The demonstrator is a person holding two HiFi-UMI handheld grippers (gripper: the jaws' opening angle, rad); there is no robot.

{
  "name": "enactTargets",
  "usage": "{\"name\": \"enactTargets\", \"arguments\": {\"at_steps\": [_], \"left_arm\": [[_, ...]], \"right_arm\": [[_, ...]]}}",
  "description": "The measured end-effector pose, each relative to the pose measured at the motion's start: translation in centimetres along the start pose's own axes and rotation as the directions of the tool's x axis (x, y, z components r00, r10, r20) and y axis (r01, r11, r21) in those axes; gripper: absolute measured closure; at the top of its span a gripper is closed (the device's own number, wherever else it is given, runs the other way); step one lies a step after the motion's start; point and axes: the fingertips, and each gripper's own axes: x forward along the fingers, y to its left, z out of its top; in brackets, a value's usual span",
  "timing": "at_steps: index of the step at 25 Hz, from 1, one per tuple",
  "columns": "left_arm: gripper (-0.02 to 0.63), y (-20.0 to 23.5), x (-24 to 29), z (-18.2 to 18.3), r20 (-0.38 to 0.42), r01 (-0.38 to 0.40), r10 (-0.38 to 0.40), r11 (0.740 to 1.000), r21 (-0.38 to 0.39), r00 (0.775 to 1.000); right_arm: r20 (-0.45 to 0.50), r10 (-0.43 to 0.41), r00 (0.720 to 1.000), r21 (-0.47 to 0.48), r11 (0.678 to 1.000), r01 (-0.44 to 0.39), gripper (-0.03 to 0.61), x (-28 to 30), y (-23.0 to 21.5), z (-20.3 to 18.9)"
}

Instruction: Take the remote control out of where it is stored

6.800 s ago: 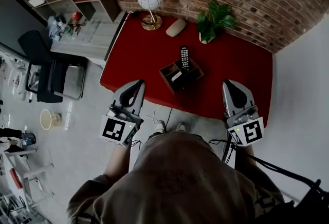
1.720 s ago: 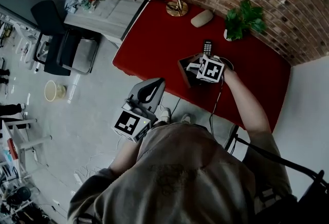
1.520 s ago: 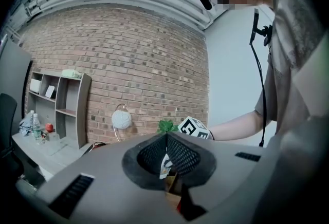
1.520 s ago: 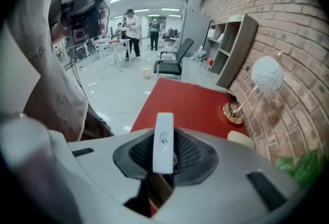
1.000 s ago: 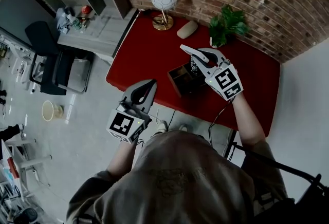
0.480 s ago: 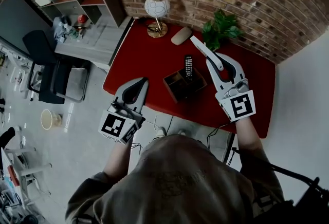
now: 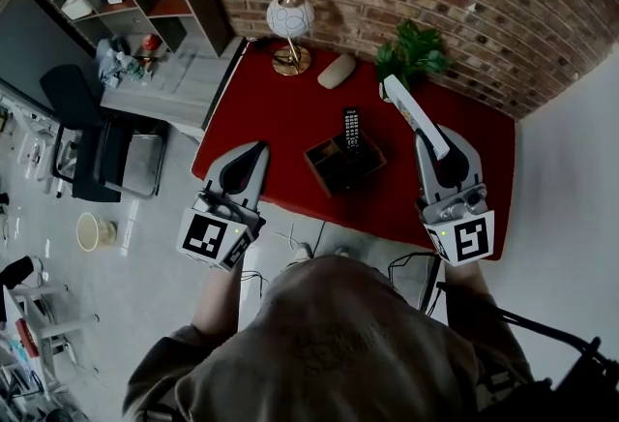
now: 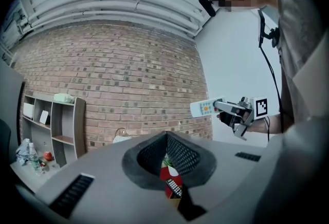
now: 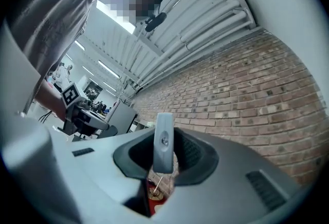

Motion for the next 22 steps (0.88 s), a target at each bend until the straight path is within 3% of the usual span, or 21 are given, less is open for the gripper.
{"name": "enactTargets", "arguments": {"at_steps": [3,8,13,22], "left_arm": [[0.603,0.0,0.4,1.1,0.043,-0.001,0.001,1.0,0.01,0.999],[0.603,0.6,0.0,0.0,-0.004,-0.012,0.012,1.0,0.003,1.0],[0.603,0.8,0.2,0.5,0.027,0.002,0.001,0.996,-0.084,1.0],[0.603,0.3,-0.1,0.1,0.015,0.006,-0.006,0.999,-0.053,1.0]], "right_arm": [[-0.002,-0.014,1.0,0.003,1.0,0.014,0.495,-1.3,0.1,-0.1],[-0.021,-0.063,0.998,0.071,0.995,0.064,0.495,-3.3,-0.4,-0.8],[-0.027,-0.062,0.998,0.056,0.996,0.063,0.495,-3.5,0.0,-0.7],[-0.022,-0.055,0.998,0.071,0.996,0.056,0.495,-3.9,0.6,-0.6]]}}
